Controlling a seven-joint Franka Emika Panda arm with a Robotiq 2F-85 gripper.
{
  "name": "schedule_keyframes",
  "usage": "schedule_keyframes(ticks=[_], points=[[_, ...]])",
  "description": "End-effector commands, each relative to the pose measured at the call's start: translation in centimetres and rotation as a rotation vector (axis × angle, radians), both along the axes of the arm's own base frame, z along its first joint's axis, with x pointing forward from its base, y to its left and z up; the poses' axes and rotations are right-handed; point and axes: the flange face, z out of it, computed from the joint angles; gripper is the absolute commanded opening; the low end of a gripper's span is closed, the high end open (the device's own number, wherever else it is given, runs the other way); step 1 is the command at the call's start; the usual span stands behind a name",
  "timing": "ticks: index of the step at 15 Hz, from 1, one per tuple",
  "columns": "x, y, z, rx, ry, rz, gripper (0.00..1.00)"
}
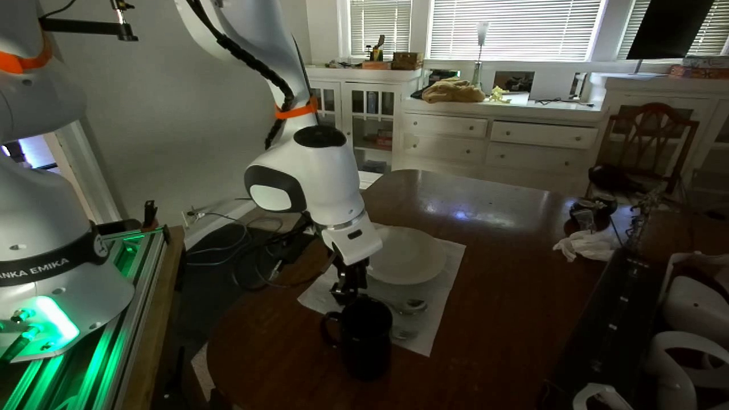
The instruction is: Put the spoon in the cup
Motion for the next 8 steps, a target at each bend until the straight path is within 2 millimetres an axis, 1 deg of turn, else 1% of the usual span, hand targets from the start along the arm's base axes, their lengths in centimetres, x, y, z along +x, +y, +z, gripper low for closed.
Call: schedule_keyframes(ticks=[1, 2, 3, 4, 6, 8], points=[[-0.12, 0.10, -1.00, -0.006, 0.004, 0.013, 0.43], [-0.08, 0.10, -1.04, -0.005, 0.005, 0.014, 0.39], [-0.07, 0.09, -1.04, -0.006, 0.005, 0.015, 0.40], [-0.02, 0.12, -1.01, -0.005, 0.004, 0.017, 0.38], [-0.02, 0.20, -0.71, -0.007, 0.001, 0.020, 0.39], [-0.08, 0.24, -0.41, -0.011, -0.002, 0.024, 0.40]])
